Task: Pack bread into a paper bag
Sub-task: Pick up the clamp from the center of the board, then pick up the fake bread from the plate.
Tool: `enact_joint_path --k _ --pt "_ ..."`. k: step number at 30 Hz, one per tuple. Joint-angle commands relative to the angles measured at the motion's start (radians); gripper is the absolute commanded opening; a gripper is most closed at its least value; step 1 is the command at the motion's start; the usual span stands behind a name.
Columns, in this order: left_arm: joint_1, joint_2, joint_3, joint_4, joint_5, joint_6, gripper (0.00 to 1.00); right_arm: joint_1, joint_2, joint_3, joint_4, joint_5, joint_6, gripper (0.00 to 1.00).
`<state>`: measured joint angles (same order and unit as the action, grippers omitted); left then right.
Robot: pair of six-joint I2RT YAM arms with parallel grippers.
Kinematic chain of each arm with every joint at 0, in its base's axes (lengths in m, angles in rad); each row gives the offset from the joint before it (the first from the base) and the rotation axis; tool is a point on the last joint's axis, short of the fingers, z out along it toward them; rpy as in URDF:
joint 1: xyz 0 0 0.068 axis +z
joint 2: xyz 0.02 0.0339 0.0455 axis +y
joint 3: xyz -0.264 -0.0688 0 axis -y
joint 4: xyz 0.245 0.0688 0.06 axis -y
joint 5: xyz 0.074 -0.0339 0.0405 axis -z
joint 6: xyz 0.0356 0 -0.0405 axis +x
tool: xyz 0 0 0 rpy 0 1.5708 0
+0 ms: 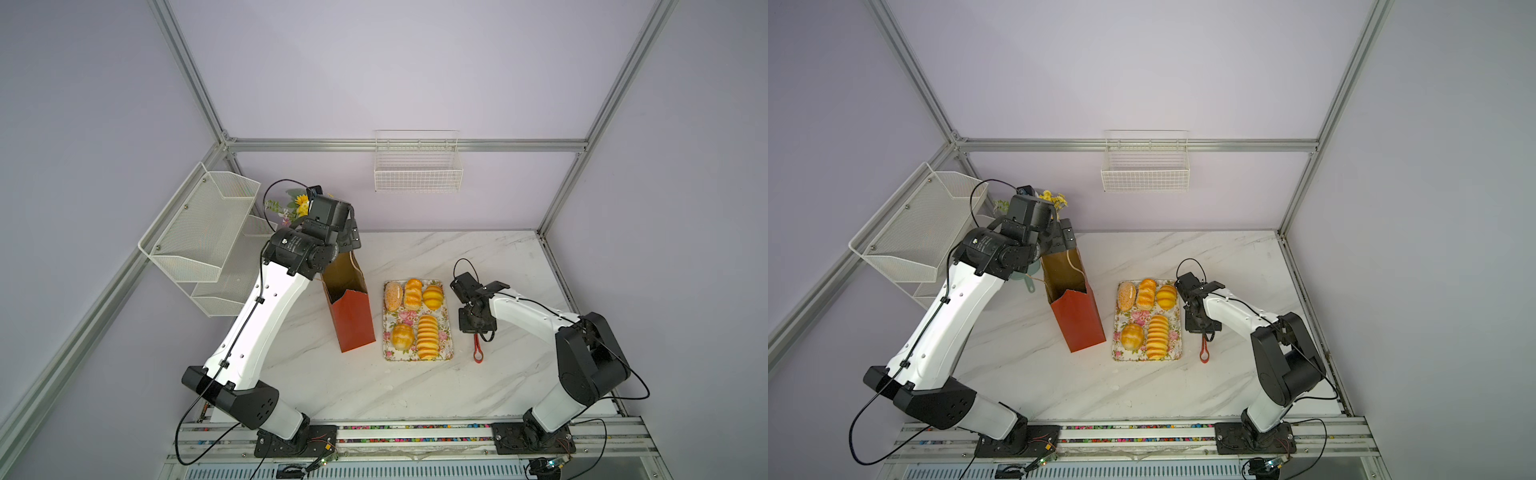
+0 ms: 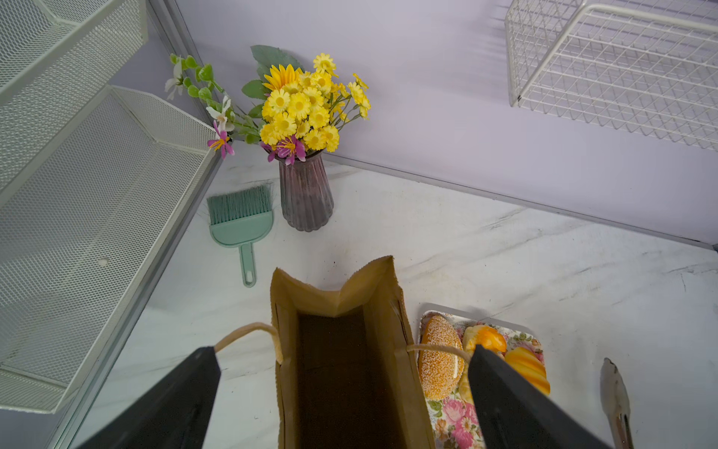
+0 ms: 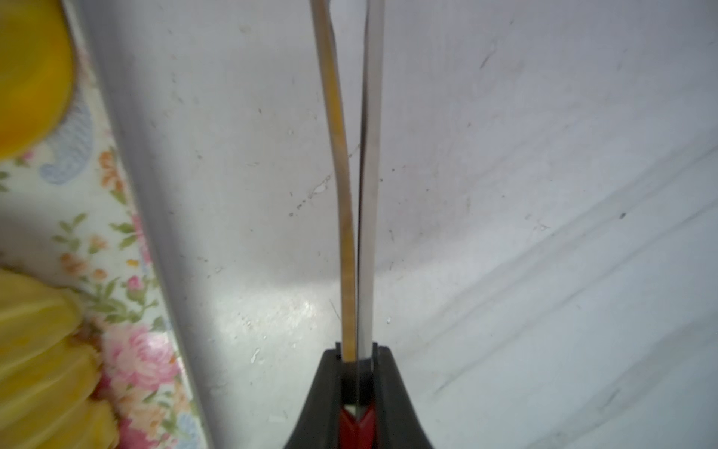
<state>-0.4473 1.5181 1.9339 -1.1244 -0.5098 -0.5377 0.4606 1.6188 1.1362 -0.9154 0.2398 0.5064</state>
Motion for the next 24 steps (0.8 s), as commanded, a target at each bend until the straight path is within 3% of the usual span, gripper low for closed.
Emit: enact_joint_path --k 1,4,9,14,24 --pt "0.000 -0.045 -0.011 0.055 0.005 0.012 1.00 -0.004 -0.076 0.126 -0.155 -0.014 -0.040 0.10" --pt "0.000 -0.049 -0.026 0.067 0.011 0.009 1.00 -0.004 -0.089 0.227 -0.227 -0.077 -0.065 0.22" --pt "0.000 -0.050 -0.036 0.083 0.018 0.008 1.00 -0.004 -0.084 0.313 -0.268 -0.229 -0.059 0.32" --pt "0.001 -0.055 -0.039 0.092 0.021 0.014 1.00 -0.003 -0.091 0.316 -0.241 -0.331 -0.045 0.35" --pt "0.000 -0.073 -0.053 0.103 0.023 0.024 1.00 -0.004 -0.081 0.341 -0.257 -0.367 -0.045 0.37"
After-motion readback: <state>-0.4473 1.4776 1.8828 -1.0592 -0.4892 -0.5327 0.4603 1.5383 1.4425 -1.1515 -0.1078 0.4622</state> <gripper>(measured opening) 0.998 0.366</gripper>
